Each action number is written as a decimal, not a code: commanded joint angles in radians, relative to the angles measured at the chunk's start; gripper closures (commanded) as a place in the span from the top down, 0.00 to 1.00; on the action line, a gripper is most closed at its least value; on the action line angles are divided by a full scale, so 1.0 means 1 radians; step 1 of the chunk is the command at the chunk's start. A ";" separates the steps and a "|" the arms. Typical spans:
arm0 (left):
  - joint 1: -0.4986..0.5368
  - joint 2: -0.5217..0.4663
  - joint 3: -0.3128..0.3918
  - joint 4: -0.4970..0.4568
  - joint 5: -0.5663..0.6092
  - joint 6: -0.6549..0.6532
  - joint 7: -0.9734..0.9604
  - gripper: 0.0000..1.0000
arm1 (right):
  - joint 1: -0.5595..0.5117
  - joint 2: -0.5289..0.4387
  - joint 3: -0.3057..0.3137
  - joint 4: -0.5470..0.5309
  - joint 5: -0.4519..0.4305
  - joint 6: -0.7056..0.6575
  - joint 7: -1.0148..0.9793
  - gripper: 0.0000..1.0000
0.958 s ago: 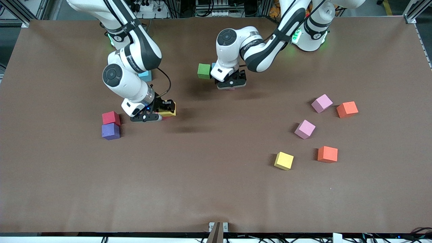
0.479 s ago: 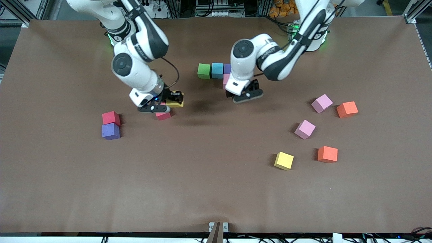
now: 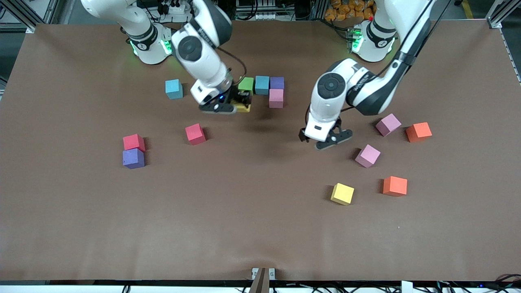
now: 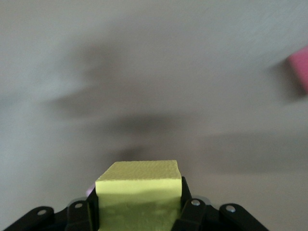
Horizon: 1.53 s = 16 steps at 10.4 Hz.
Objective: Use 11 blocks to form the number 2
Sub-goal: 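Place the yellow cube beside the pink cube while the left gripper reaches yellow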
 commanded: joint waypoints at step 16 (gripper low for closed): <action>0.199 0.217 0.001 0.316 -0.047 -0.064 0.063 1.00 | 0.200 0.429 -0.052 0.396 -0.277 0.018 0.208 0.60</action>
